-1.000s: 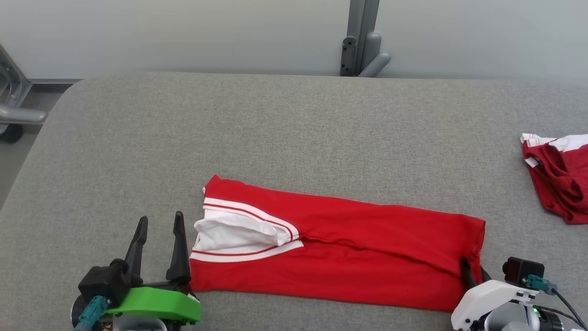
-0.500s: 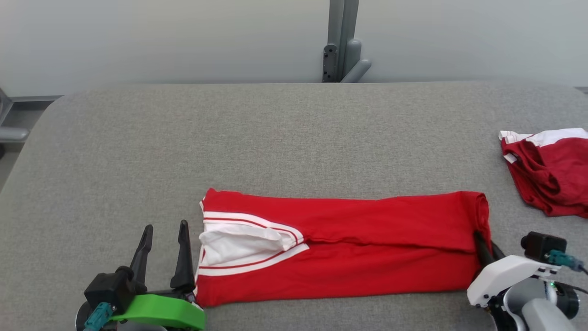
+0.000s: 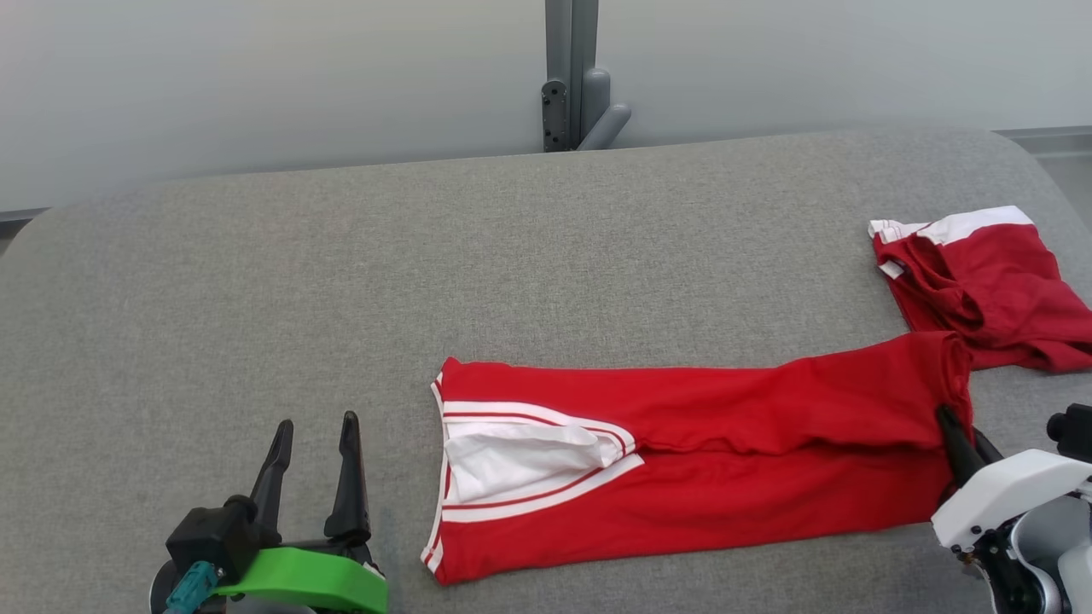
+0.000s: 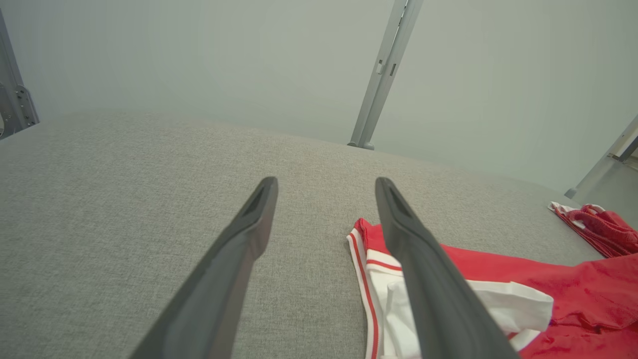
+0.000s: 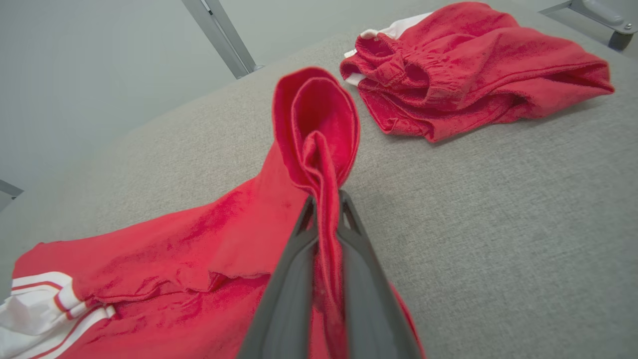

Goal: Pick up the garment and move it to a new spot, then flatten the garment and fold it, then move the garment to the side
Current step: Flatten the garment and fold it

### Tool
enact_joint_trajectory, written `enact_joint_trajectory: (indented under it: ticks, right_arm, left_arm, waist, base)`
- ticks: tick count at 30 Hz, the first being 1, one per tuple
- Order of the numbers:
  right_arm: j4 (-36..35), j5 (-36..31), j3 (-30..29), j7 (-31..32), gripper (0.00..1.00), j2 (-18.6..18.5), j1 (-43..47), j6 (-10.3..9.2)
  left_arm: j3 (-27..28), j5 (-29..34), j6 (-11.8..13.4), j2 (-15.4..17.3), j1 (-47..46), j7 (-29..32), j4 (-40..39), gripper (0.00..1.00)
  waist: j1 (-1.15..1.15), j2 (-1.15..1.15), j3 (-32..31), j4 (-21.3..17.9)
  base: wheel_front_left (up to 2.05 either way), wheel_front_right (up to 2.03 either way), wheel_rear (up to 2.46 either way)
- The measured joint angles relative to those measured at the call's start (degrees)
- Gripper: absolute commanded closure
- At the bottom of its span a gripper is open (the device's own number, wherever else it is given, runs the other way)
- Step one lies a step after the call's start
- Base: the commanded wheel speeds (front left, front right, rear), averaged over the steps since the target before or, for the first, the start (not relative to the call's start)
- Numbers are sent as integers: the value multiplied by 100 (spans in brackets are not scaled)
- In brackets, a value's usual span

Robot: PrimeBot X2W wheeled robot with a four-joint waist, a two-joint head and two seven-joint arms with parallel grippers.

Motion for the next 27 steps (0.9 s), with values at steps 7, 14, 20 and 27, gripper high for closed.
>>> enact_joint_trajectory:
  ticks: [7, 14, 20, 27]
  right_arm:
    - [-1034, 603, 383, 521, 100, 278, 265, -3]
    - [-1909, 1071, 873, 826, 100, 532, 407, -3]
    - [-2221, 1391, 1410, 992, 100, 810, 381, -4]
    - [-1935, 1613, 2033, 889, 100, 1065, 49, -4]
  left_arm:
    - [-18, 24, -34, -26, -27, 0, 45, 0]
    - [-22, 48, -60, -37, -37, 0, 74, 0]
    - [-43, 57, -81, -45, -55, 0, 99, 0]
    - [-105, 65, -93, -53, -96, -8, 142, 0]
  waist:
    - [0, 0, 15, -36]
    - [0, 0, 5, 125]
    - [0, 0, -11, 331]
    - [0, 0, -36, 603]
  base:
    - [0, 0, 0]
    - [0, 0, 0]
    - [0, 0, 0]
    - [0, 0, 0]
